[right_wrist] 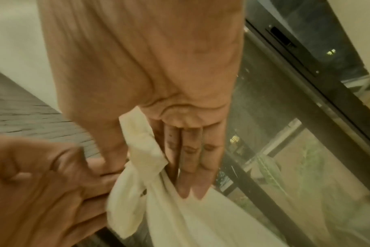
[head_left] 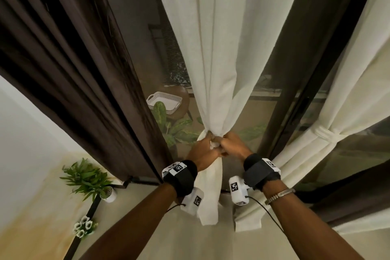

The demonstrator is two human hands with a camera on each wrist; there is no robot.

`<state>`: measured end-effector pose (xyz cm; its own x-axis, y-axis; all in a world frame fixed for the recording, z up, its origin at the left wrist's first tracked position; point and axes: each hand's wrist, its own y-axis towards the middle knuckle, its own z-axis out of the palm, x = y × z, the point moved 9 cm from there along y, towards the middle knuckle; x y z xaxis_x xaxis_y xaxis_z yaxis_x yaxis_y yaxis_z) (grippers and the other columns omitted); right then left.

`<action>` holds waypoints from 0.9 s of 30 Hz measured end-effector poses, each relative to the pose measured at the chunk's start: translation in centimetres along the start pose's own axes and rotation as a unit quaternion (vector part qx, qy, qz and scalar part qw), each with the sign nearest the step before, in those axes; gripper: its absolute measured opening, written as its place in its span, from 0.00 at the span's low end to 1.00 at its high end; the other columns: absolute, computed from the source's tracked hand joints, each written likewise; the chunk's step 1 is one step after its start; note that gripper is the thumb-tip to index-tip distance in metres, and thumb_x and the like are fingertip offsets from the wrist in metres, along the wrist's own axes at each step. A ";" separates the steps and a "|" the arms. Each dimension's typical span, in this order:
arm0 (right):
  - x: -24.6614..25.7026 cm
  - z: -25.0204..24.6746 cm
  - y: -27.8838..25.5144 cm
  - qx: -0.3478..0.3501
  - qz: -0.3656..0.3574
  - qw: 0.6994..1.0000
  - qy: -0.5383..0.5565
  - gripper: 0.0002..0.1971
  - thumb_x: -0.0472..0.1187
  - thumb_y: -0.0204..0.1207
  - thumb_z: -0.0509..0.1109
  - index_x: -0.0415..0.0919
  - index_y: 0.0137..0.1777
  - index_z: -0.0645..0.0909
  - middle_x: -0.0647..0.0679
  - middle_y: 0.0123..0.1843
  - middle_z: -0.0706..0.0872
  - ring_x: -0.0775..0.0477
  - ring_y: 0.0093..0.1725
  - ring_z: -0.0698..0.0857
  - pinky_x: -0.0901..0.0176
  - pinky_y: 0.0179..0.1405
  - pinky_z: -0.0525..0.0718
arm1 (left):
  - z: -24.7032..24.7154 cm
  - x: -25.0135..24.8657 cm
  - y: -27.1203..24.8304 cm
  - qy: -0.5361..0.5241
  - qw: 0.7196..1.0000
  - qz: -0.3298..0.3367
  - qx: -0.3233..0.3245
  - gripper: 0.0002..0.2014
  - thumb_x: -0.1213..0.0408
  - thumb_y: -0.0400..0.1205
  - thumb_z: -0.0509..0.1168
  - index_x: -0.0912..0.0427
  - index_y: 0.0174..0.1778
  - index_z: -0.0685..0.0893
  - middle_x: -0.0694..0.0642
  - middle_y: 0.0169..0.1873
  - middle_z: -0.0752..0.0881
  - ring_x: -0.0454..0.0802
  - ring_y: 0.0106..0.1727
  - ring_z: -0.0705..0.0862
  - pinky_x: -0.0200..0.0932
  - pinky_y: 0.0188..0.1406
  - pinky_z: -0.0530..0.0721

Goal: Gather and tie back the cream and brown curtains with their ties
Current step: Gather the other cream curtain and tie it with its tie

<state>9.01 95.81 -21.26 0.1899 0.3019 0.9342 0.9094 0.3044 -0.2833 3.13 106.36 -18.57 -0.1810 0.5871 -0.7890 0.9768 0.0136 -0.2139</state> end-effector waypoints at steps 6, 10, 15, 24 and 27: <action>4.1 -3.2 -0.6 -0.046 -0.104 0.991 -0.076 0.62 0.76 0.54 0.84 0.53 0.88 0.68 0.55 0.83 0.73 0.52 0.80 0.74 0.53 0.78 0.77 | -10.2 0.3 -1.3 -0.166 0.944 0.067 -0.278 0.27 0.40 0.80 0.68 0.51 0.72 0.81 0.47 0.63 0.90 0.47 0.62 0.89 0.49 0.63 0.88; 12.7 -3.5 -3.6 -0.063 -0.241 0.968 0.026 0.33 0.63 0.76 0.80 0.60 0.79 0.76 0.66 0.76 0.81 0.63 0.76 0.79 0.64 0.73 0.79 | -14.7 -4.0 -3.1 -0.160 0.899 0.160 -0.375 0.21 0.34 0.83 0.66 0.41 0.66 0.82 0.41 0.60 0.91 0.37 0.63 0.89 0.47 0.63 0.90; 16.4 -7.0 -5.3 -0.263 -0.286 0.921 -0.007 0.08 0.48 0.88 0.71 0.46 0.54 0.88 0.53 0.50 0.92 0.59 0.48 0.89 0.57 0.47 0.89 | -19.5 -3.8 -5.4 -0.232 0.814 0.140 -0.513 0.20 0.43 0.91 0.59 0.50 0.70 0.85 0.46 0.64 0.90 0.41 0.66 0.87 0.52 0.73 0.85; 15.1 -3.3 -10.6 -0.394 -0.348 0.849 0.055 0.17 0.50 0.82 0.78 0.44 0.41 0.74 0.44 0.33 0.80 0.42 0.32 0.80 0.54 0.32 0.80 | -19.3 -4.0 -7.2 -0.094 0.859 0.240 -0.442 0.12 0.59 0.87 0.72 0.54 0.65 0.85 0.52 0.58 0.86 0.49 0.59 0.88 0.53 0.63 0.88; 17.7 4.3 -11.2 -0.284 -0.446 0.848 -0.038 0.17 0.46 0.83 0.78 0.45 0.36 0.76 0.51 0.30 0.79 0.47 0.29 0.79 0.59 0.29 0.77 | -22.0 -2.2 -9.8 -0.078 0.835 0.260 -0.479 0.14 0.62 0.85 0.72 0.59 0.65 0.86 0.54 0.57 0.85 0.50 0.55 0.89 0.52 0.59 0.88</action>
<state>0.57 101.67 -2.47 -0.6725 0.2451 0.6984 0.7136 -0.0356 0.6996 -3.47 122.73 -2.08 0.3568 0.6044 -0.7123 0.5579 0.4738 0.6814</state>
